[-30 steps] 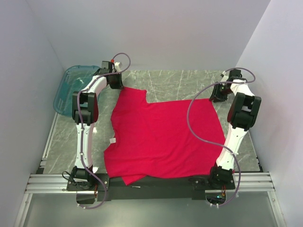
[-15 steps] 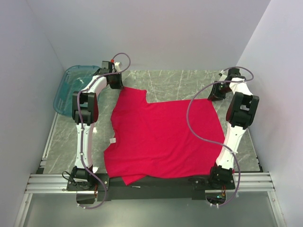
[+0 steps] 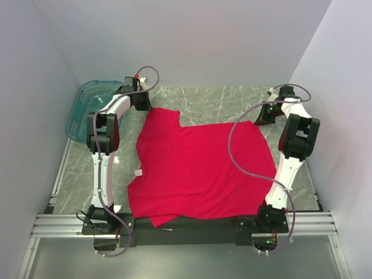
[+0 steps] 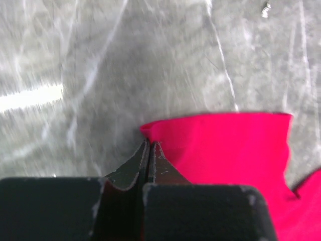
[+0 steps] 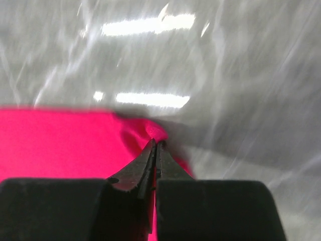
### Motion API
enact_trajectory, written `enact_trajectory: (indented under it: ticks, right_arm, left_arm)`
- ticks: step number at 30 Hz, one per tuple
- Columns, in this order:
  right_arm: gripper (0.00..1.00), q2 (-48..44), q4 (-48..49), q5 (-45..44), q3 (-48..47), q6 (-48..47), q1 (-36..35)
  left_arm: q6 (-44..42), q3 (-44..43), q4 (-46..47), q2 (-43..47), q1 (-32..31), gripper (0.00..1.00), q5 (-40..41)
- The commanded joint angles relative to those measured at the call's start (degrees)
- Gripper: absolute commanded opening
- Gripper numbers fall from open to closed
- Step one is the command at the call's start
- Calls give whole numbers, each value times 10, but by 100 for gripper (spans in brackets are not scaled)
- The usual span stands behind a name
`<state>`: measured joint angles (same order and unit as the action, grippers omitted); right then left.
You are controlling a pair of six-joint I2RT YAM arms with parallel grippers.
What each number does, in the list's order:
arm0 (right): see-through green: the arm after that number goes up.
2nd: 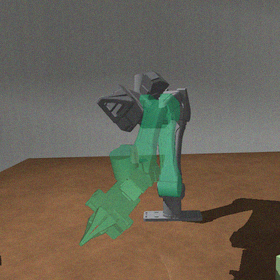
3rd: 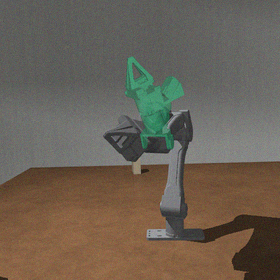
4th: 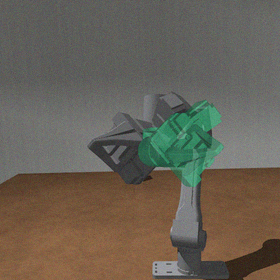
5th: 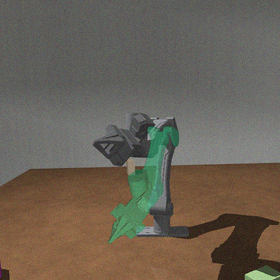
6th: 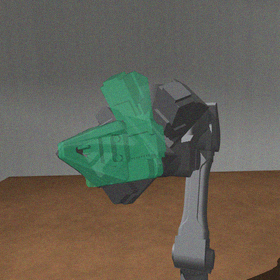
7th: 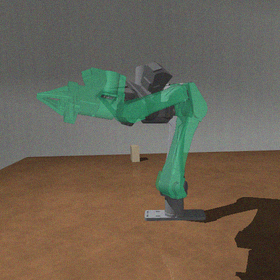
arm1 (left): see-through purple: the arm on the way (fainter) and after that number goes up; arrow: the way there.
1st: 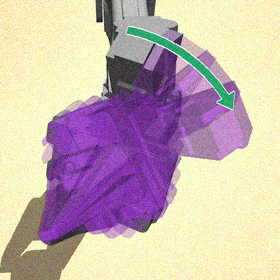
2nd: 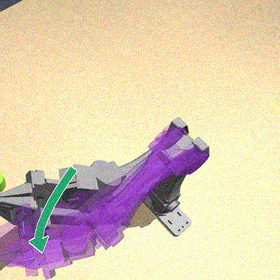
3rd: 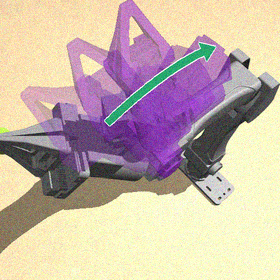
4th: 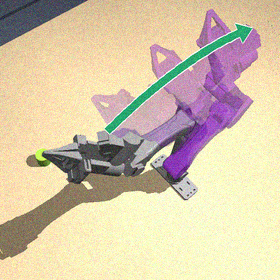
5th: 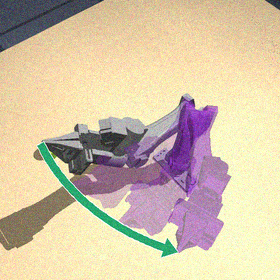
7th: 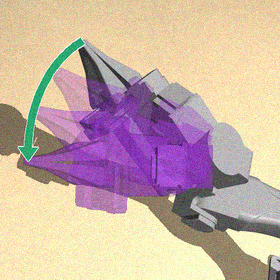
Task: Fold and stack the t-shirts
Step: Flatten the tshirt out
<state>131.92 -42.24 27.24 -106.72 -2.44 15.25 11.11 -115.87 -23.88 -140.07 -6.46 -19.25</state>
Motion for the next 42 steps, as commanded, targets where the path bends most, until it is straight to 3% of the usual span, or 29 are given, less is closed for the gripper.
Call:
enact_trajectory:
  ticks: [1, 4, 8, 12, 15, 20, 25, 30, 42]
  right_arm:
    - [0, -145, 66, 27, 78, -15, -11]
    - [0, -266, 104, 27, 204, -36, -19]
    - [0, -428, 113, 31, 268, -93, -26]
    - [0, -577, 90, -2, 222, -134, -28]
    - [0, -631, 65, -5, 124, -149, -28]
    - [0, -668, 15, -5, -82, -124, -26]
    - [0, -691, 32, -25, -253, -59, -26]
    - [0, -751, 108, -68, -273, -24, -27]
    - [0, -803, 123, -118, -264, -33, -27]
  left_arm:
    - [34, 32, 51, 90, -1, 0, -20]
    - [51, 69, 82, 175, -1, 0, -32]
    - [66, 150, 121, 284, -2, 0, -39]
    - [78, 173, 132, 398, -2, 0, -34]
    - [90, 153, 138, 486, -2, 0, -25]
    - [121, 79, 172, 624, -2, 0, -12]
    - [139, 4, 219, 722, -2, 1, 28]
    - [169, -3, 296, 789, -5, 1, 54]
    - [184, -40, 292, 824, -13, 1, 74]
